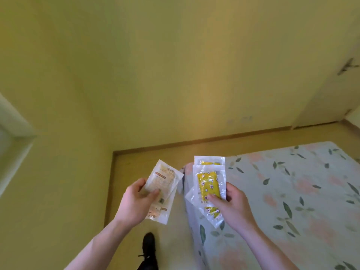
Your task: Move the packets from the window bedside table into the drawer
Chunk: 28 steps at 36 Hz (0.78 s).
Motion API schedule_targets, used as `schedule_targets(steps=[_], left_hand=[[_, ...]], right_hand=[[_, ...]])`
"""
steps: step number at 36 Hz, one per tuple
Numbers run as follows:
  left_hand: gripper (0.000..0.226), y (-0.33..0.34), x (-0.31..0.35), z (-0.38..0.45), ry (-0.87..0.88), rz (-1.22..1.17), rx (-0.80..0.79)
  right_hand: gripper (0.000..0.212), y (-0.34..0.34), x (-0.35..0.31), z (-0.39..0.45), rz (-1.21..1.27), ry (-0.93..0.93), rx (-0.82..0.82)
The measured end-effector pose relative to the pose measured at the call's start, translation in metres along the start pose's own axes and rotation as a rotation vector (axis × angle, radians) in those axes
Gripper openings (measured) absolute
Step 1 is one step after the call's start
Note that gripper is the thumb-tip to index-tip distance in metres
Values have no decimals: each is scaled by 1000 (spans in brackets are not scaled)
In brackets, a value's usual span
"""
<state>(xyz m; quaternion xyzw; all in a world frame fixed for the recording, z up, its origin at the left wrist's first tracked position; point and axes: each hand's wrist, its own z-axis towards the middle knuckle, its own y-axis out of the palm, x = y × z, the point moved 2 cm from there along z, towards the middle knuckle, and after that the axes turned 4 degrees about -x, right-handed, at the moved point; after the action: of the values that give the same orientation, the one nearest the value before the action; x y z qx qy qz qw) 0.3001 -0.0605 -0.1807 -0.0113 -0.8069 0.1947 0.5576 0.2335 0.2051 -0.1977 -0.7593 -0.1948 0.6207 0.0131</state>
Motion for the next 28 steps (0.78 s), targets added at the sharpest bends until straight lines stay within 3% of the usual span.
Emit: schedule_targets(steps=[8, 15, 28], left_hand=[[9, -51, 10, 128, 4, -39, 10], [8, -90, 38, 246, 41, 72, -88], [16, -86, 107, 461, 45, 126, -200]], right_hand=[[19, 48, -36, 126, 21, -4, -16], [20, 84, -52, 218, 57, 49, 75], [18, 84, -85, 411, 122, 97, 176]])
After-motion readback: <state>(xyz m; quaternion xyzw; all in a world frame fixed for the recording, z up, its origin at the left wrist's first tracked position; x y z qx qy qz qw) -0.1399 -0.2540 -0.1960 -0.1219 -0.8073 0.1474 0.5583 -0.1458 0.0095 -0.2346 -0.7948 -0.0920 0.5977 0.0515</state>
